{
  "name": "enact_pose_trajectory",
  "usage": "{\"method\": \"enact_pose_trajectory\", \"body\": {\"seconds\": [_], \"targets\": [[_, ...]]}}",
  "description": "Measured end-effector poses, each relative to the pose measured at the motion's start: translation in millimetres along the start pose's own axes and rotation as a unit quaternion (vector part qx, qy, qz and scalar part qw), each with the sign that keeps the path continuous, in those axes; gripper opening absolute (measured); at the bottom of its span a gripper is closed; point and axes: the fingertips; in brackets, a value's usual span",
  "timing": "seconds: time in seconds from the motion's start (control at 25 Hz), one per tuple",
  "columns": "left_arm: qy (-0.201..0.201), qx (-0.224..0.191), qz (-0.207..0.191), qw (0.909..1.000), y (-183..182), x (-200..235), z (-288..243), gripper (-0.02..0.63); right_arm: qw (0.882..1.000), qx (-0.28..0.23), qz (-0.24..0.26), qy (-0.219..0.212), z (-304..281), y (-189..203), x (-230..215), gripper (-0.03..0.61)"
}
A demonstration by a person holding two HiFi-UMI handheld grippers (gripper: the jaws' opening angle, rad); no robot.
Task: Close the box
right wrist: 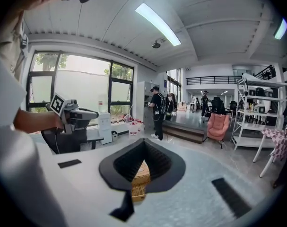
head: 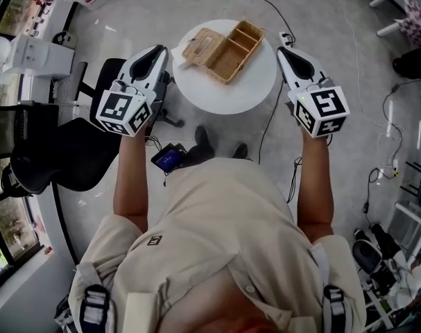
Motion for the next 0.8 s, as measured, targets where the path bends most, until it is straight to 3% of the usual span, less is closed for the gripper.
{"method": "enact_pose_trajectory", "body": {"seconds": [0.8], "targets": [[0.072, 0.022, 0.029, 0.9968, 40.3, 74.9, -71.5, 0.035, 0.997, 0.025, -0.015, 0.069, -62.0, -2.6, -18.8, -0.006]]}}
Point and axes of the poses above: the fingertips, and each gripper's own axes: z backward along the fingers, x to its left, y out of its underside, and after that the axes turned 1 degree about -y, right-handed
